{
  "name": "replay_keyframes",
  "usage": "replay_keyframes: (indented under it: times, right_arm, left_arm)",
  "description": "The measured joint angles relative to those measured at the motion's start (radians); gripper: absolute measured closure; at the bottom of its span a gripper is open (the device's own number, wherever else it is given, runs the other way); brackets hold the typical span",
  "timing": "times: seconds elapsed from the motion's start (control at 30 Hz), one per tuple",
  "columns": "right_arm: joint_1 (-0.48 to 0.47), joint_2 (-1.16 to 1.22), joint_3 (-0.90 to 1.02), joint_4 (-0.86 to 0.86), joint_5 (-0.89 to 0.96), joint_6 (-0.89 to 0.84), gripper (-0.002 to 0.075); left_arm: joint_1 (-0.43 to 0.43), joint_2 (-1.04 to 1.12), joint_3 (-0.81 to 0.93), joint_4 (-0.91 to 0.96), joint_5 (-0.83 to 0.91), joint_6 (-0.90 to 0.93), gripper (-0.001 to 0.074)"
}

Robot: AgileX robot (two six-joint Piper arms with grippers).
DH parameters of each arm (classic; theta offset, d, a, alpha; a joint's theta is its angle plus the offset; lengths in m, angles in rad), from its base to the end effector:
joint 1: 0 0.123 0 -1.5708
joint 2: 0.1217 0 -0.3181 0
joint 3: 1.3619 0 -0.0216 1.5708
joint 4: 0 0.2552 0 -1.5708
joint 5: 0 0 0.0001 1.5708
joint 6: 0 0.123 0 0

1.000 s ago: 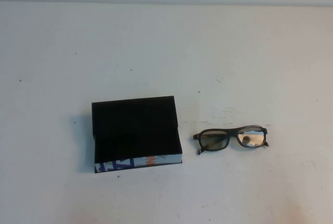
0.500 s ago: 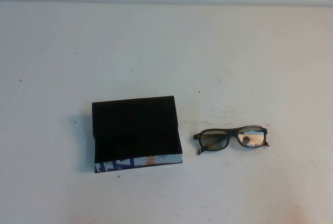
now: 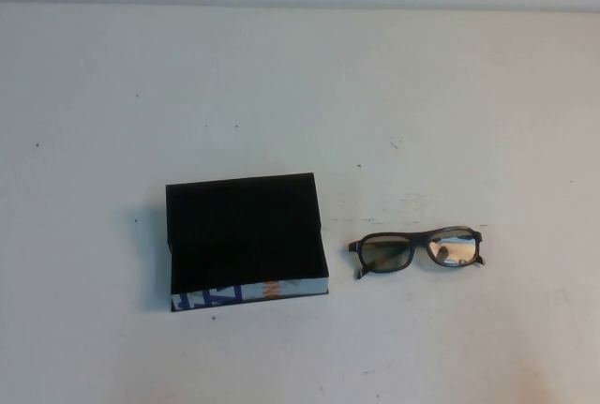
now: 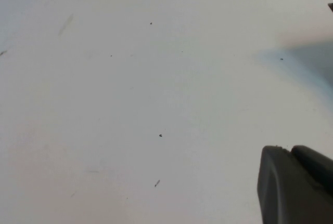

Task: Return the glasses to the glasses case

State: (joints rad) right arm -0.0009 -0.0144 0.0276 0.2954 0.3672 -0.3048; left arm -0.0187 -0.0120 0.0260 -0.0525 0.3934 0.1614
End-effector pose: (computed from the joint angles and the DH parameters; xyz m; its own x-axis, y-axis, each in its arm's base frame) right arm 0.0542 0.0128 0.1637 -0.2721 -0.0277 -0.9619 -0.1073 0.9942 0.0017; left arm 0.0534 -0.0035 0.1593 -0.3080 0.1184 -0.9440 0.0730 0.9922 0.1007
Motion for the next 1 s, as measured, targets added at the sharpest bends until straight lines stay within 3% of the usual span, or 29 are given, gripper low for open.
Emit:
replay_keyframes:
  times: [0.27, 0.5, 0.63, 0.83, 1.0]
  right_arm:
    - [0.000, 0.000, 0.000, 0.058, -0.024, 0.000, 0.0737]
    - [0.000, 0.000, 0.000, 0.515, -0.189, 0.000, 0.0737]
    - [0.000, 0.000, 0.000, 0.692, -0.250, 0.000, 0.0737]
    - [0.000, 0.000, 0.000, 0.821, -0.202, 0.000, 0.0737]
    - [0.000, 0.044, -0.013, 0.869, -0.044, 0.000, 0.0737]
  left_arm:
    - [0.000, 0.000, 0.000, 0.000, 0.000, 0.000, 0.0738]
    - [0.000, 0.000, 0.000, 0.000, 0.000, 0.000, 0.0738]
    - [0.000, 0.000, 0.000, 0.000, 0.000, 0.000, 0.0738]
    - [0.000, 0.000, 0.000, 0.000, 0.000, 0.000, 0.0738]
    - [0.000, 0.000, 0.000, 0.000, 0.000, 0.000, 0.0738]
